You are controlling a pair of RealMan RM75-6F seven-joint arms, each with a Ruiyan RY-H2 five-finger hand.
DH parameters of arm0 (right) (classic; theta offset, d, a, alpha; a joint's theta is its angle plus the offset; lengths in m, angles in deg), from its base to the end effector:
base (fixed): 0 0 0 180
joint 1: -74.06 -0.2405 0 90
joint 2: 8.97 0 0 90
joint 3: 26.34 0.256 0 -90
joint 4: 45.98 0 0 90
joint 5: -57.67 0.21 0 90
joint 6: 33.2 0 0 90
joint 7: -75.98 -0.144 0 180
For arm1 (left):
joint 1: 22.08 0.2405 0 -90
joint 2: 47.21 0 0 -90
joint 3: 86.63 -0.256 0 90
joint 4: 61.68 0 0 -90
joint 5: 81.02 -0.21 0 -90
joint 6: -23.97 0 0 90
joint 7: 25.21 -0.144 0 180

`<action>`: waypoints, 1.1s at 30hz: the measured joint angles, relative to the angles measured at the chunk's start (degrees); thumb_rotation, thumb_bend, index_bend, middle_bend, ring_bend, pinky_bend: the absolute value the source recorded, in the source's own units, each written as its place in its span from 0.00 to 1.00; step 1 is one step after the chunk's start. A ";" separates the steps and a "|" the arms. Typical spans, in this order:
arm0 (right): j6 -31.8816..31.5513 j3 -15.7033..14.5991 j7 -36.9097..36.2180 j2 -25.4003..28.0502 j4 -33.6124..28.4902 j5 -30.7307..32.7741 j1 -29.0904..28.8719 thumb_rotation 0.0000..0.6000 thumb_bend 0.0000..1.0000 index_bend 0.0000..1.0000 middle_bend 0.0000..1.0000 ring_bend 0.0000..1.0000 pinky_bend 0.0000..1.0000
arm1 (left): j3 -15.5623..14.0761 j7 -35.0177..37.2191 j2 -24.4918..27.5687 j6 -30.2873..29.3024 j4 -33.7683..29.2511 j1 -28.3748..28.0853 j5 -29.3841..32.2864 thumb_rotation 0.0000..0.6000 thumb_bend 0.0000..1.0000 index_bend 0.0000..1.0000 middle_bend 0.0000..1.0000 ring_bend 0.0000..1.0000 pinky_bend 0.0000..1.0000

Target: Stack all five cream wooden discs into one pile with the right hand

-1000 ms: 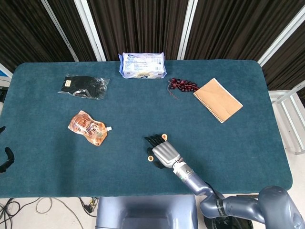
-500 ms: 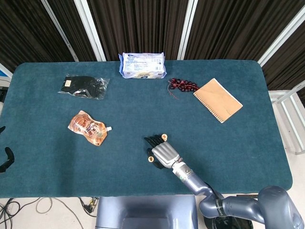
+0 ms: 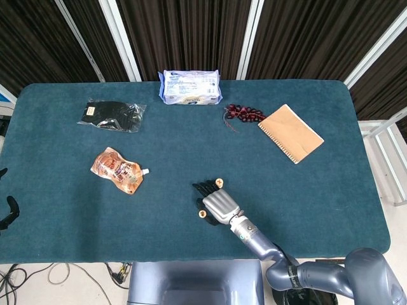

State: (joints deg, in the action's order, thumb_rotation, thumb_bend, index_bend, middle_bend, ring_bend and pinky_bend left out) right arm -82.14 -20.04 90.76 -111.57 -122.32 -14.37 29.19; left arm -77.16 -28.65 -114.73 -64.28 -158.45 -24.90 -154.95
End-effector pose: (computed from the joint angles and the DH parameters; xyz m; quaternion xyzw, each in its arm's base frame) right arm -0.1121 -0.3010 -0.1065 0.8029 -0.3760 0.3609 0.2892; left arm -0.3143 0.1879 0.1666 -0.4745 -0.4227 -0.4084 0.6553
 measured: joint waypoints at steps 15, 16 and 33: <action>0.23 0.66 0.46 1.17 -1.65 0.96 0.08 1.00 0.41 0.53 0.00 0.00 0.00 | 0.02 0.03 0.05 0.05 -0.09 0.00 0.09 1.00 0.62 0.15 0.00 0.00 0.00; 0.14 0.81 0.47 1.36 -1.87 0.99 0.07 1.00 0.41 0.53 0.00 0.00 0.00 | 0.03 0.03 0.05 0.04 -0.10 0.00 0.10 1.00 0.62 0.15 0.00 0.00 0.00; 1.38 7.39 3.34 7.74 -6.37 11.55 -1.96 1.00 0.41 0.54 0.00 0.00 0.00 | -0.01 0.06 -0.03 -0.13 -0.06 0.03 -0.11 1.00 0.62 0.15 0.00 0.00 0.00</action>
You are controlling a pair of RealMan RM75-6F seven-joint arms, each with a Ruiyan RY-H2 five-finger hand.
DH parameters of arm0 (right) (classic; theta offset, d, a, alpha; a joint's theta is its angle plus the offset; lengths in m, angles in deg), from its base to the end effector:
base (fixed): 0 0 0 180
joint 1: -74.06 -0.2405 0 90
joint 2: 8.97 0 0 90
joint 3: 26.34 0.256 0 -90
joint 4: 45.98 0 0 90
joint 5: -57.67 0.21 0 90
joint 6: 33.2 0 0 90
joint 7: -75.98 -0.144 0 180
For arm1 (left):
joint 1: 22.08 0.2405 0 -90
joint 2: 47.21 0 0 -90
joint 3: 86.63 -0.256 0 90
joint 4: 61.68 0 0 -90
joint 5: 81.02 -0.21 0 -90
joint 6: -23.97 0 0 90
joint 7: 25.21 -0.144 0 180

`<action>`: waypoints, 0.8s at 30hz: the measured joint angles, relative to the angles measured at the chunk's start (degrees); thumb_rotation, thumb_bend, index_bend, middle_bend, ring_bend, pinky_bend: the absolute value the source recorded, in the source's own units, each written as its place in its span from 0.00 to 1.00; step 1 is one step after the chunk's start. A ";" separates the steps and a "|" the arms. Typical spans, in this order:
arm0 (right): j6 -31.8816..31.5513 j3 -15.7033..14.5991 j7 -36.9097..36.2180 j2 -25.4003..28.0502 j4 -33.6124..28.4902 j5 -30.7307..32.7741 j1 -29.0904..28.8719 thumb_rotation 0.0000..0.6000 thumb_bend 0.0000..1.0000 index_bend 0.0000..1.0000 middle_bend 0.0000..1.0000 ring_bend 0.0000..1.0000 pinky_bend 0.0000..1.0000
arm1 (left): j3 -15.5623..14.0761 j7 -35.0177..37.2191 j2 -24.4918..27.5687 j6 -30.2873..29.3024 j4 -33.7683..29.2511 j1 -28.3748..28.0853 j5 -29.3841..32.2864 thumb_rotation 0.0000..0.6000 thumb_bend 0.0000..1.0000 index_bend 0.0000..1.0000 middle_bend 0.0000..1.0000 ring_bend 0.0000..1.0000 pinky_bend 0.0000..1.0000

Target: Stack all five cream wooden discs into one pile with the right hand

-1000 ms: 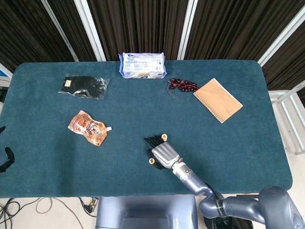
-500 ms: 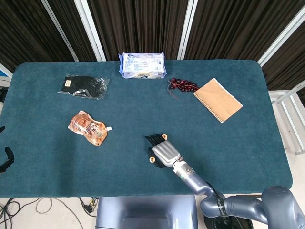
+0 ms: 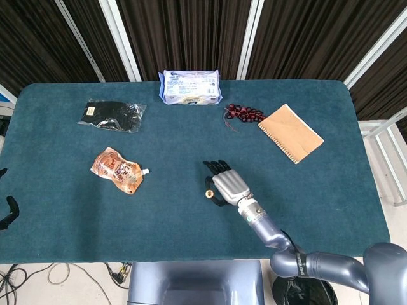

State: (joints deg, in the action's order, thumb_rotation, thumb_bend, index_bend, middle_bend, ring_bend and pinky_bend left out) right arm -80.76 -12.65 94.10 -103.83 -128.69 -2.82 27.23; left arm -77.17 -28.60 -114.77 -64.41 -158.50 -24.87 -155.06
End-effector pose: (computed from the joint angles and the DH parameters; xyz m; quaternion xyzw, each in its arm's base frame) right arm -0.1040 -0.3453 -0.0556 0.7540 -0.4200 0.3765 0.3368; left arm -0.3138 0.1877 0.1665 -0.4741 -0.4225 -0.4098 0.6549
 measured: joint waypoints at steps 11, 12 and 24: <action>2.35 1.19 1.47 2.05 2.68 7.05 -2.26 1.00 0.41 0.54 0.00 0.00 0.00 | 0.01 -0.09 -0.09 -0.01 0.09 0.00 0.06 1.00 0.62 0.15 0.00 0.00 0.00; 2.42 1.16 1.52 2.16 2.98 7.41 -2.47 1.00 0.41 0.54 0.00 0.00 0.00 | 0.01 -0.10 -0.09 0.01 0.09 -0.01 0.05 1.00 0.62 0.15 0.00 0.00 0.00; 2.62 -0.20 1.42 2.43 4.39 9.28 -3.19 1.00 0.41 0.54 0.00 0.00 0.00 | 0.00 -0.13 -0.08 0.07 0.03 -0.02 0.08 1.00 0.62 0.15 0.00 0.00 0.00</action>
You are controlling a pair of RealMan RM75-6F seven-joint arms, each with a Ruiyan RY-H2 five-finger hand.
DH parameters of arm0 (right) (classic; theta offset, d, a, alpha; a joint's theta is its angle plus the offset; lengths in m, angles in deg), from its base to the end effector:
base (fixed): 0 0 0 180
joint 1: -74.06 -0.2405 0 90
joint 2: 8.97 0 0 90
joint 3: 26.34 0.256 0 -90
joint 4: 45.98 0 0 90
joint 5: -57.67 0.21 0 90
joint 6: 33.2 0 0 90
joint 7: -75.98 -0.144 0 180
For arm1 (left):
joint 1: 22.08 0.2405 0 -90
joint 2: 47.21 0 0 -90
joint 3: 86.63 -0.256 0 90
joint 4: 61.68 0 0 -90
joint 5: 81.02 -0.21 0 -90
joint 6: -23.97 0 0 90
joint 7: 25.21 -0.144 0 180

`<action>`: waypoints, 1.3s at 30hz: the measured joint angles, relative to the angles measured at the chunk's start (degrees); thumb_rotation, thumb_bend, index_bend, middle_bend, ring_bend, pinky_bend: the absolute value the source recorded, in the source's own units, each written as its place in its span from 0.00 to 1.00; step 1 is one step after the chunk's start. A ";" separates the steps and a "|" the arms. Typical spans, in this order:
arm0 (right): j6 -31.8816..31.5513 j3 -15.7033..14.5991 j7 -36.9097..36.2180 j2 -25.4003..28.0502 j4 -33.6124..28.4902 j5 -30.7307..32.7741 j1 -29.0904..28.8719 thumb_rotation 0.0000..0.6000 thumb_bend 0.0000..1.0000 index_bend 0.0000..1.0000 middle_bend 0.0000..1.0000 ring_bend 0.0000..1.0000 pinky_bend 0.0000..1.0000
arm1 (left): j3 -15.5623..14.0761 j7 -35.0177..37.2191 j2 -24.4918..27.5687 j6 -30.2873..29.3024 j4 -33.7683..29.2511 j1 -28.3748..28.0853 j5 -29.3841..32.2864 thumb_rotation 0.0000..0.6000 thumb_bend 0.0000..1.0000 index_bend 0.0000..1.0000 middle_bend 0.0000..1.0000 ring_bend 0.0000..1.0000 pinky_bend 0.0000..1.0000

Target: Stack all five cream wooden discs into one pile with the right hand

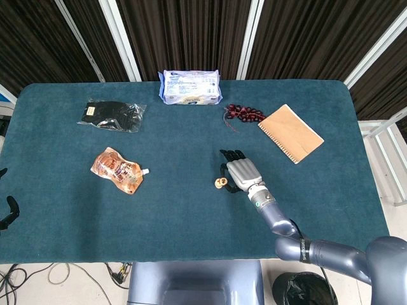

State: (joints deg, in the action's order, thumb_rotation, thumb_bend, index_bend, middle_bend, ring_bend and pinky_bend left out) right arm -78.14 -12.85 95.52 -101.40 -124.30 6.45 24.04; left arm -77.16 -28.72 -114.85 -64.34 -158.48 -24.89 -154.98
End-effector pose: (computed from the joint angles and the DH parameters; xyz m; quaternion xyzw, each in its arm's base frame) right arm -0.1263 -0.3769 -0.0414 0.7398 -0.4404 0.3359 0.3820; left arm -0.3139 0.1878 0.1660 -0.4742 -0.4229 -0.4089 0.6551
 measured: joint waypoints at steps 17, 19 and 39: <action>-0.38 -0.80 -0.93 -0.59 0.18 -0.32 -0.81 1.00 0.41 0.54 0.00 0.00 0.00 | 0.02 -0.18 -0.06 0.02 -0.01 -0.05 0.04 1.00 0.62 0.15 0.00 0.00 0.00; -0.41 -0.79 -1.06 -0.77 0.28 -0.16 -0.88 1.00 0.41 0.54 0.00 0.00 0.00 | -0.02 -0.20 -0.09 0.02 -0.05 -0.05 0.00 1.00 0.62 0.15 0.00 0.00 0.00; -0.61 -1.05 -0.64 -1.04 0.57 0.73 -1.95 1.00 0.41 0.49 0.00 0.00 0.00 | 0.09 -0.12 -0.03 0.08 -0.05 -0.08 0.17 1.00 0.62 0.15 0.00 0.00 0.00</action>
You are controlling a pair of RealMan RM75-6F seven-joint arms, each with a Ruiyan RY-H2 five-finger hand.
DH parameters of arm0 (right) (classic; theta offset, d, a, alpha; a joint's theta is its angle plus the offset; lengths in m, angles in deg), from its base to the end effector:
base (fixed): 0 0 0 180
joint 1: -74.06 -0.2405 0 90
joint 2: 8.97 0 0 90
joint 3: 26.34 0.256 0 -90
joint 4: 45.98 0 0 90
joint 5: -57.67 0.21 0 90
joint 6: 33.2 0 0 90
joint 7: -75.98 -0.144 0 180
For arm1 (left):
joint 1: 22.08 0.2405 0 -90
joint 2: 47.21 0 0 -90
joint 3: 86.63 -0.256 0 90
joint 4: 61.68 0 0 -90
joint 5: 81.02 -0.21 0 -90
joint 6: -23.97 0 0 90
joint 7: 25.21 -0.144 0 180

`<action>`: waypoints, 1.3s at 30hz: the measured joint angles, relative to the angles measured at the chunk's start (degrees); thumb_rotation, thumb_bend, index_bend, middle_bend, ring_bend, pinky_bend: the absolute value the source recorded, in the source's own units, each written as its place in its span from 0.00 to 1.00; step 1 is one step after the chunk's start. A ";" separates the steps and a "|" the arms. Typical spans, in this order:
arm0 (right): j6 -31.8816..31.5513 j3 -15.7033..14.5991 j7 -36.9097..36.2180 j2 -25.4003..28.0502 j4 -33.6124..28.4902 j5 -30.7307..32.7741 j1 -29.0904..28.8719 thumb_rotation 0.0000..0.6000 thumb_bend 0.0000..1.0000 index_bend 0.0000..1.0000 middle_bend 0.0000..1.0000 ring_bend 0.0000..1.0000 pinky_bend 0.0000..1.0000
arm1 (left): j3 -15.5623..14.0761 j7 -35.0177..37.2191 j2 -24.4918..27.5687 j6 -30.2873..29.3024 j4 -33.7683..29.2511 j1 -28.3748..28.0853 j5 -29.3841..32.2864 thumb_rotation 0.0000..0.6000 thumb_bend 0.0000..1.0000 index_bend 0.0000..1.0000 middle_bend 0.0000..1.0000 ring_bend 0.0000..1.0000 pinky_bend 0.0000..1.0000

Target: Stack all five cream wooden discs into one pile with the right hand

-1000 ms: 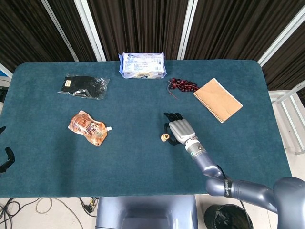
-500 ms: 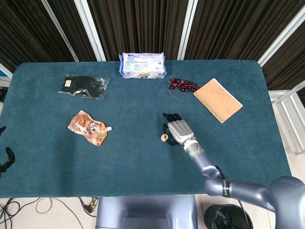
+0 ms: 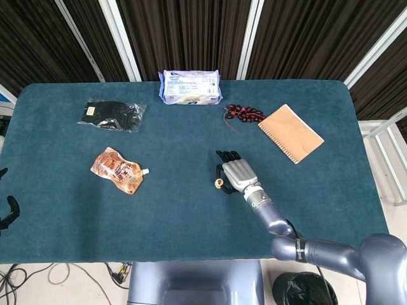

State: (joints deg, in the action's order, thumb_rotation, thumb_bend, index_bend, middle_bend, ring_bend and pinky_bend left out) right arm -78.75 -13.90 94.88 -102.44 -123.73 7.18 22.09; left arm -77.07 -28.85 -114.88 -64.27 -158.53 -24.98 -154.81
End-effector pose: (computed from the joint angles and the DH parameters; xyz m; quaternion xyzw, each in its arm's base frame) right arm -0.1172 -0.3769 -0.0484 0.7440 -0.4378 0.3386 0.3743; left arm -0.3137 0.1886 0.1659 -0.4737 -0.4231 -0.4086 0.6554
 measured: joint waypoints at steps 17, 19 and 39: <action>0.30 -0.16 -0.21 -0.36 0.52 0.81 -0.55 1.00 0.41 0.43 0.00 0.00 0.00 | -0.06 -0.18 0.04 0.12 -0.08 -0.03 0.06 1.00 0.62 0.15 0.00 0.00 0.00; 0.50 -0.16 -0.32 -0.26 0.43 0.95 -0.59 1.00 0.41 0.42 0.00 0.00 0.00 | -0.01 -0.16 0.05 0.10 -0.09 -0.03 0.13 1.00 0.62 0.15 0.00 0.00 0.00; -1.09 0.06 0.02 2.19 -2.11 1.17 -0.39 1.00 0.41 0.34 0.00 0.00 0.00 | 0.06 -0.04 0.08 0.08 0.13 -0.04 0.18 1.00 0.62 0.15 0.00 0.00 0.00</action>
State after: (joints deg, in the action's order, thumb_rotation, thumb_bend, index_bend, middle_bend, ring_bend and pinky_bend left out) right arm -79.84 -13.84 94.89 -100.25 -125.84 8.35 21.70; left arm -77.01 -28.89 -114.81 -64.18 -158.39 -25.02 -154.64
